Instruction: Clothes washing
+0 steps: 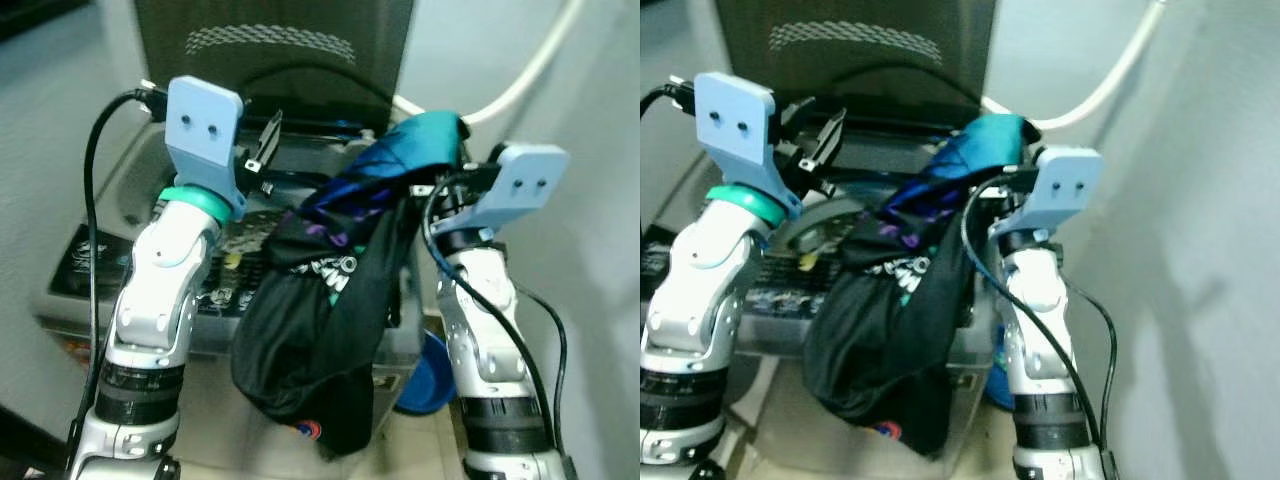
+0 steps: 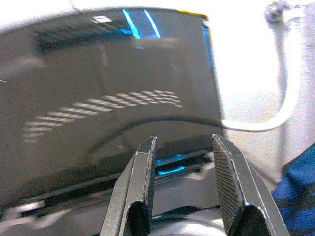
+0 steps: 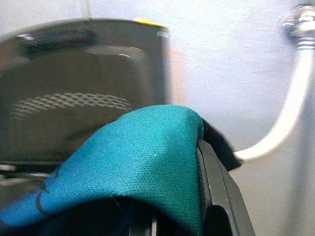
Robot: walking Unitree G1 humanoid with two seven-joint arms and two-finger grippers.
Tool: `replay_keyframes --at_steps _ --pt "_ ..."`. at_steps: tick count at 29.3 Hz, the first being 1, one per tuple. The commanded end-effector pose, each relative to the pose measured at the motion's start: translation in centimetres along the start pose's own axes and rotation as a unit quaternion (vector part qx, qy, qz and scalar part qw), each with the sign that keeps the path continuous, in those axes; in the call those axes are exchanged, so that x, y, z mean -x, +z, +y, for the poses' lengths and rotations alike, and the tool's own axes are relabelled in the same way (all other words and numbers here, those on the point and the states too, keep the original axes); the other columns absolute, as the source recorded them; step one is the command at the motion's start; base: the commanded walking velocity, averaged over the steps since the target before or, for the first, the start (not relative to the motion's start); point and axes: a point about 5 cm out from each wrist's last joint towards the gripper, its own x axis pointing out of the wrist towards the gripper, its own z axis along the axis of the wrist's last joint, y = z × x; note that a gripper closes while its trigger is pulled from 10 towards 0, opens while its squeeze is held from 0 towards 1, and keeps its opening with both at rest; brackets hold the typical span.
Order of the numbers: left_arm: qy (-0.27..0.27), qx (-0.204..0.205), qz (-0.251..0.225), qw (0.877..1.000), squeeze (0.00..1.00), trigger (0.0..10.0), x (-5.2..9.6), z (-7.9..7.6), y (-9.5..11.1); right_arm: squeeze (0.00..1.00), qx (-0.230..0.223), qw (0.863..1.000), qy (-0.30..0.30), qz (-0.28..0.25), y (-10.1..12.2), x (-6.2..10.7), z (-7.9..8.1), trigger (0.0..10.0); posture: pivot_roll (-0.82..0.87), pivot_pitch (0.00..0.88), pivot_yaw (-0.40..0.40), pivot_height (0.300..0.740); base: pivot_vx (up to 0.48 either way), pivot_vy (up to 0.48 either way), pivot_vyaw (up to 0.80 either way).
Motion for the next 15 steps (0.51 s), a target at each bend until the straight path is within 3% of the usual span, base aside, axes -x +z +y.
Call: replay_keyframes --at_steps 1,7,10,15 --pt "0.004 -0.002 -0.007 1.000 0.00 10.0 0.14 0.20 0.39 0.00 -0.001 1.000 -0.001 -0.013 0.56 -0.26 -0.01 10.0 0.14 0.000 0.039 0.740 0.000 0.000 -0.80" --pt "0.008 0.000 -0.006 1.000 0.00 10.0 0.18 0.21 0.33 0.00 0.003 1.000 0.001 -0.011 0.48 -0.30 -0.03 10.0 0.14 0.000 0.034 0.740 0.000 0.000 -0.80" --pt "0.010 0.001 -0.005 1.000 0.00 10.0 0.22 0.23 0.27 0.00 0.008 1.000 0.004 -0.009 0.36 -0.31 0.01 10.0 0.14 0.000 0.031 0.740 0.000 0.000 0.00" --pt "0.011 0.001 -0.003 1.000 0.00 10.0 0.32 0.19 0.14 0.00 0.013 1.000 0.010 -0.005 0.15 -0.25 0.24 10.0 0.14 0.000 0.029 0.740 0.000 0.334 0.00"
